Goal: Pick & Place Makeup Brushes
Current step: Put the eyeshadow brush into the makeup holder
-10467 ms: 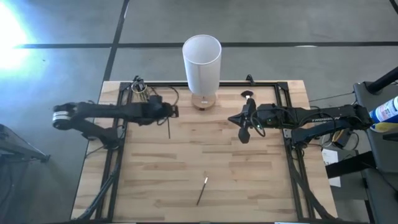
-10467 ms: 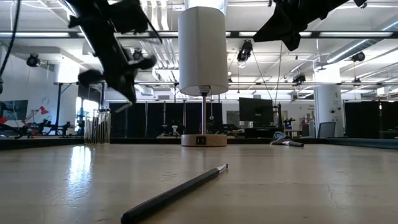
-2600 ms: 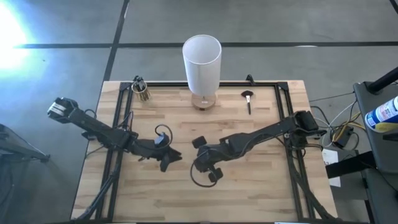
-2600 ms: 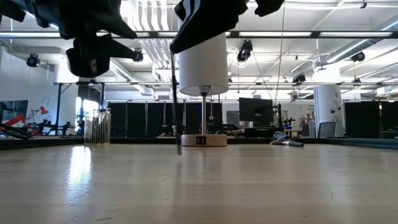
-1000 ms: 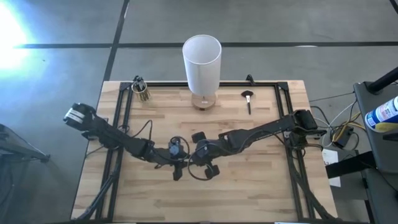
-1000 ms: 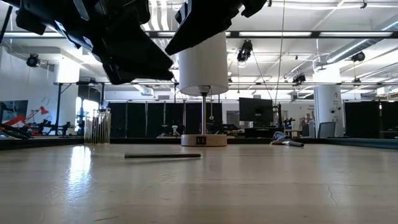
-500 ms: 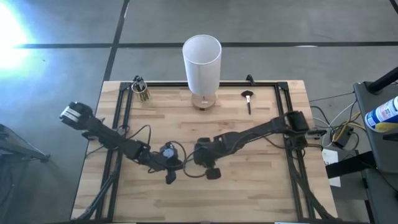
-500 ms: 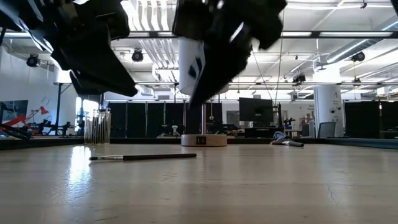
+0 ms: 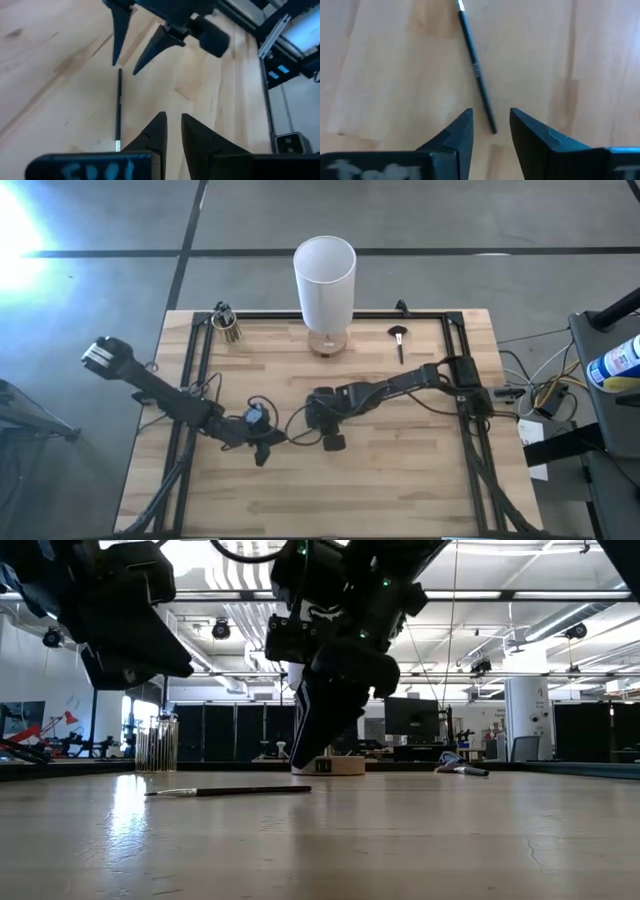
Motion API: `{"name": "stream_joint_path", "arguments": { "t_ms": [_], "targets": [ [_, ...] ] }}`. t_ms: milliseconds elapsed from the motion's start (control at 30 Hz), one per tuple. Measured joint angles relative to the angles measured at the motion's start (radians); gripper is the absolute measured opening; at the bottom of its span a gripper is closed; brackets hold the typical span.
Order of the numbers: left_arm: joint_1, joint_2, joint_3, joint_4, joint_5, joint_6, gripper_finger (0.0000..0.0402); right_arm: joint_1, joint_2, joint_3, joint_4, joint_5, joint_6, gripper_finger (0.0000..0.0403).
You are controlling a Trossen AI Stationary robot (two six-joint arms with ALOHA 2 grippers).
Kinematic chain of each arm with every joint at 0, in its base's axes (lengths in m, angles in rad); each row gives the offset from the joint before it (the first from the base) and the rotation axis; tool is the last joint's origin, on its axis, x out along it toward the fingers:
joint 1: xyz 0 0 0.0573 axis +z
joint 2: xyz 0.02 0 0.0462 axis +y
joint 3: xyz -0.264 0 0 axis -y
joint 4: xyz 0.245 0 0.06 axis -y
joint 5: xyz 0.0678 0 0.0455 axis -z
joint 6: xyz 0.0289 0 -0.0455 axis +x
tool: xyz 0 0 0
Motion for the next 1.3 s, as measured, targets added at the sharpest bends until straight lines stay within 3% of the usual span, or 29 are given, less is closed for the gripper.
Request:
{"name": "stream_joint_path", "arguments": {
  "t_ms": [333, 567, 800, 1033, 1300],
  "targets": [
    [0.0, -0.09, -0.058, 0.001, -0.015, -0.018, 0.0048, -0.026, 0.068, 0.004, 0.041, -0.029, -0.047, 0.0073],
    [0.0, -0.113, -0.06, -0.015, -0.022, -0.059, 0.0048, -0.026, 0.069, 0.002, 0.022, -0.058, -0.028, 0.0016],
    [0.001, -0.142, -0.061, -0.037, -0.113, -0.192, 0.0048, -0.023, 0.056, -0.002, -0.019, -0.075, 0.004, 0.0012],
    [0.001, -0.231, -0.061, -0.022, -0.263, -0.218, 0.0048, -0.019, -0.02, -0.051, 0.019, -0.074, 0.099, 0.0011],
    [0.001, -0.329, -0.061, 0.117, -0.395, -0.102, 0.0049, 0.001, -0.244, -0.234, 0.242, -0.061, 0.336, 0.0011]
  ]
}}
